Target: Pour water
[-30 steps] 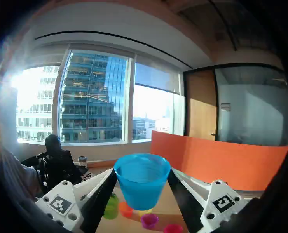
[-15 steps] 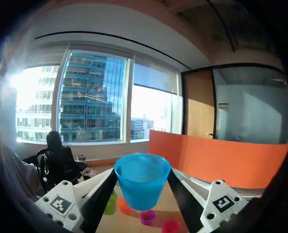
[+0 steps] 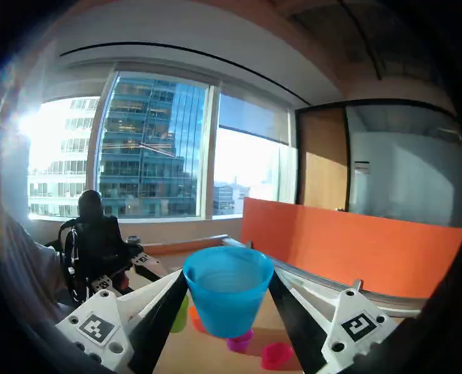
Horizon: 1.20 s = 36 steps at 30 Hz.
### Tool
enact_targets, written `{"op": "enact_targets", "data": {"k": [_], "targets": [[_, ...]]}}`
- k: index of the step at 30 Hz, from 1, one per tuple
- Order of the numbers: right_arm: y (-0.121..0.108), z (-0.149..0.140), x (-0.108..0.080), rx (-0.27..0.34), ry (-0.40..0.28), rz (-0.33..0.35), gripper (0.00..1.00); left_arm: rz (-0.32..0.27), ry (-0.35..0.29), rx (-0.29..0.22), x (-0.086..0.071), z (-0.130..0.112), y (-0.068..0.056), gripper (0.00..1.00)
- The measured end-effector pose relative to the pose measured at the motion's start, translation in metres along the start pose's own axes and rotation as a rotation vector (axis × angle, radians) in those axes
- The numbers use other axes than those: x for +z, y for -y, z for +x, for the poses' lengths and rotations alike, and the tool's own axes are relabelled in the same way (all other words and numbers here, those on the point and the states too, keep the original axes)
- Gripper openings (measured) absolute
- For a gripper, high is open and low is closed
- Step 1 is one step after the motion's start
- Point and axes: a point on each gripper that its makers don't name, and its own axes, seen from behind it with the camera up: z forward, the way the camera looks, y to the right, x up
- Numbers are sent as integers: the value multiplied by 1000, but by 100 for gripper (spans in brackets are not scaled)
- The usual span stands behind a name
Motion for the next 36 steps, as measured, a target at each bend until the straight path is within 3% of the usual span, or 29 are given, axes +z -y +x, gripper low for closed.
{"op": "enact_targets", "data": {"k": [36], "targets": [[4,-87,-5,15,120,52,91,-37,89,0,7,-31,-5,88]]}}
